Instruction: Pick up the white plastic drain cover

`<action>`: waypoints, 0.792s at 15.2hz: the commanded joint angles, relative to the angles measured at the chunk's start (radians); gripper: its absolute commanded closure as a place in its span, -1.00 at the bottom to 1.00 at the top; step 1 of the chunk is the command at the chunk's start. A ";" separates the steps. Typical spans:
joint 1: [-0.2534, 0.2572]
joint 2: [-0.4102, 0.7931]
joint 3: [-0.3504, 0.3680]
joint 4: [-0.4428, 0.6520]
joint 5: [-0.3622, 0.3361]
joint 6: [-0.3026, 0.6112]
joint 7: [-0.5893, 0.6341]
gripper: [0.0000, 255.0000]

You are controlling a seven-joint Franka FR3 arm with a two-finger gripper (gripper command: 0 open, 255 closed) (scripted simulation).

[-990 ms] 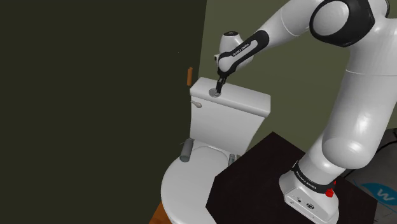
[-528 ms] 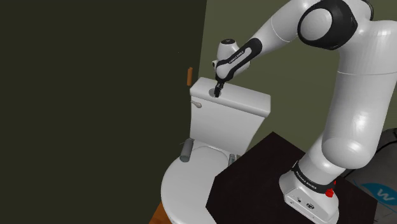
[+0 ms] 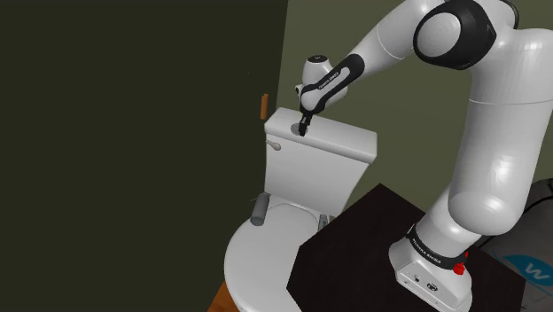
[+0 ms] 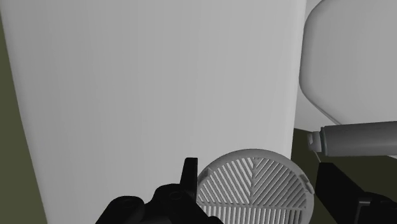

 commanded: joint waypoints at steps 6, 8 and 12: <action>0.001 -0.019 -0.001 0.001 -0.001 -0.021 -0.003 1.00; 0.002 -0.038 -0.001 0.005 -0.001 -0.043 -0.007 1.00; 0.004 -0.074 -0.002 0.014 -0.001 -0.088 -0.014 1.00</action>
